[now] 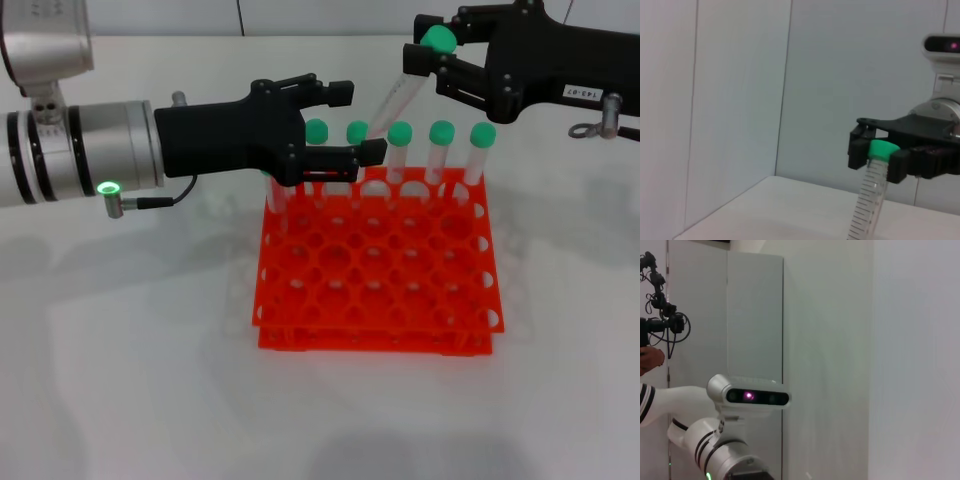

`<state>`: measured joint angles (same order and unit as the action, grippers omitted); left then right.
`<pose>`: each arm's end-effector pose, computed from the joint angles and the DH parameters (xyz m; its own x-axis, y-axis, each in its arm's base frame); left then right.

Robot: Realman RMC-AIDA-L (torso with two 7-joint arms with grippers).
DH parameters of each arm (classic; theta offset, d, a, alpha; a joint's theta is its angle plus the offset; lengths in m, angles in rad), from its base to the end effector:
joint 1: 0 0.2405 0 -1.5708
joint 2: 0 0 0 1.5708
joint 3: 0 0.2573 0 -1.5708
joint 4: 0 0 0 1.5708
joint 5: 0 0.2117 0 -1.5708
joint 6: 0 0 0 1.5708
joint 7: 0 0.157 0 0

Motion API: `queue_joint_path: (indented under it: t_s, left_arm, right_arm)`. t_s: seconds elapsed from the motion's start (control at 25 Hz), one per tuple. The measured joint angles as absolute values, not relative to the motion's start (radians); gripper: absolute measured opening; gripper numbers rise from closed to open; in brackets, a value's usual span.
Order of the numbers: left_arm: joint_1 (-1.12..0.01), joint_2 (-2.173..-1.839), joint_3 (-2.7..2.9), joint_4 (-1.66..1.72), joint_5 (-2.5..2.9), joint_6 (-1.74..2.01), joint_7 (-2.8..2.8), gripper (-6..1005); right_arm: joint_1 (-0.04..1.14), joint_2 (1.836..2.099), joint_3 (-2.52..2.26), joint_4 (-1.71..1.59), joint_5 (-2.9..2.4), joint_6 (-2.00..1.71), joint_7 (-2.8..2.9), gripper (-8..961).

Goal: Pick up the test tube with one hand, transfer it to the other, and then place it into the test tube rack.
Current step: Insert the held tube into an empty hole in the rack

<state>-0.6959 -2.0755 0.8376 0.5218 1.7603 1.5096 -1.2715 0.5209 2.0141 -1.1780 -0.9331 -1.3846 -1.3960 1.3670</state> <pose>-0.1838 0.3698 -0.0343 0.7752 0.1677 0.6091 0.2883 -0.9518 -0.1050 0.1476 0.3744 0.0245 0.7568 0.0551 -0.6513 -0.1764 -0.9422 -0.2847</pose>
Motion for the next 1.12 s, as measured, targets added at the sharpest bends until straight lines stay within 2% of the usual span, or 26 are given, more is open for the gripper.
queue_joint_path:
  t_s: [0.16,0.48,0.88,1.12]
  left_arm:
    - [-0.679,-2.075,0.837,0.571,1.768,1.51,-1.331,871]
    - [-0.575,-2.073,0.838,0.768,1.767,1.538,-1.514,871]
    - [-0.386,-2.073,0.838,1.072,1.834,1.643,-1.762,872]
    - [-0.319,-2.062,0.831,1.178,1.923,1.718,-1.862,871]
  right_arm:
    - [0.52,2.014,-1.178,-0.934,-1.386,-1.396,1.374,270]
    - [0.515,2.013,-1.178,-0.936,-1.385,-1.396,1.375,274]
    - [0.508,2.014,-1.178,-0.936,-1.389,-1.396,1.391,278]
    - [0.5,2.017,-1.201,-0.934,-1.385,-1.397,1.412,281]
